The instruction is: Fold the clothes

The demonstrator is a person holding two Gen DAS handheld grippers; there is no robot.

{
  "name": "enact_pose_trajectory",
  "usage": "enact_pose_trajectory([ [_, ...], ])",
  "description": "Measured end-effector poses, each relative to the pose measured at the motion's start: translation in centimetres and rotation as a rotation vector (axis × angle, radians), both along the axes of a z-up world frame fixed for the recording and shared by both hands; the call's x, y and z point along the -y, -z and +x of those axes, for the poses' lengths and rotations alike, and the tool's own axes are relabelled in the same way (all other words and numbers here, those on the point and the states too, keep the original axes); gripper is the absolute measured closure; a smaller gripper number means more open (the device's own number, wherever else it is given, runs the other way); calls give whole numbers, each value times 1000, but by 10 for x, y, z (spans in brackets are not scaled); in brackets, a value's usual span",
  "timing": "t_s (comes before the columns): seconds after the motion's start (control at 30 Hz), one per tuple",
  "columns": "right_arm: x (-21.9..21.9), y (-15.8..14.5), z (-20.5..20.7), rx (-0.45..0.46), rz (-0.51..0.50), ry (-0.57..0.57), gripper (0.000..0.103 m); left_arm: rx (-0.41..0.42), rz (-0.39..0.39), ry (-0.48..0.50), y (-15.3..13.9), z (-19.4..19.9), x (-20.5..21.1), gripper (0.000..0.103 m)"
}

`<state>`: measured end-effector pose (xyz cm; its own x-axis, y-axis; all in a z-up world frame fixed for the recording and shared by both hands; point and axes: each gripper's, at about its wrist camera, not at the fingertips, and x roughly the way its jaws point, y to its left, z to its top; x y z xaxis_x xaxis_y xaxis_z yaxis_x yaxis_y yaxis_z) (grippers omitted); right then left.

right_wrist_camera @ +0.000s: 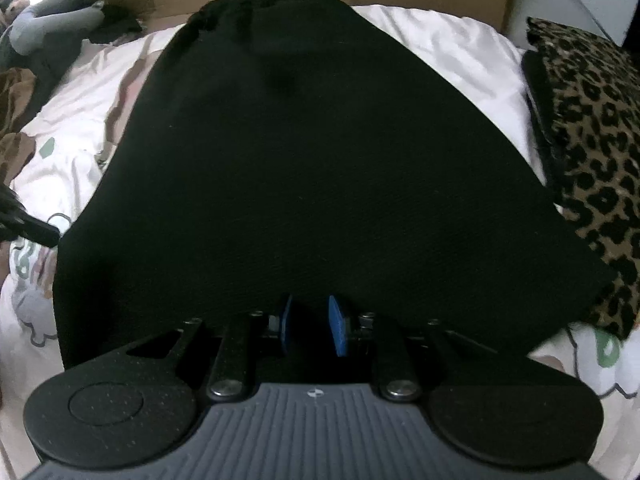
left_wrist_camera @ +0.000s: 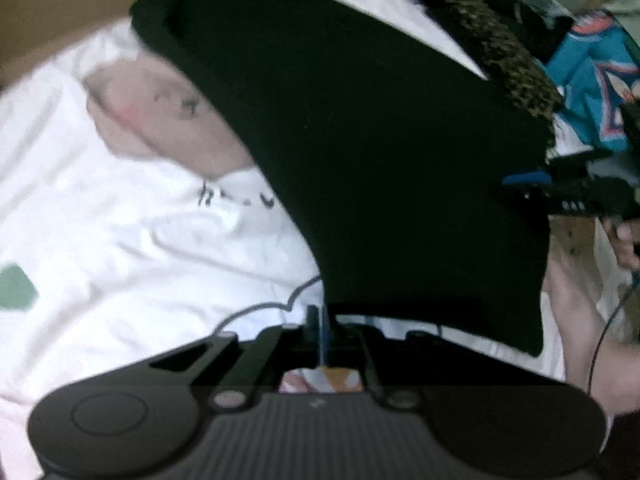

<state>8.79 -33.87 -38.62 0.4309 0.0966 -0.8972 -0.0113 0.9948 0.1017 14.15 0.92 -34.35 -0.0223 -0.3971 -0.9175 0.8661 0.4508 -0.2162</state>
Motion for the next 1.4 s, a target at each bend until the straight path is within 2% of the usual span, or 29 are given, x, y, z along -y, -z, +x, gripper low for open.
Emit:
enact_pose_trajectory([
  [0.33,22,-2,-7,-11,-29,15,78,41,-81,12,-27,2,21,100],
  [0.47,28,-3,-5,-9,-48,23,78,36,-106,19,-31,5,28,93],
  [0.7,51,-3,-3,1,-64,87,78,-11,-91,109,-8,-18,54,92],
  [0.9,59,-2,-4,14,-77,105,78,-7,-67,200,5,-42,67,90],
  [1.17,79,-5,-5,35,-118,153,78,-17,-38,274,16,-67,73,68],
  [1.4,112,-8,-21,96,-133,323,78,-2,13,336,18,-85,88,65],
])
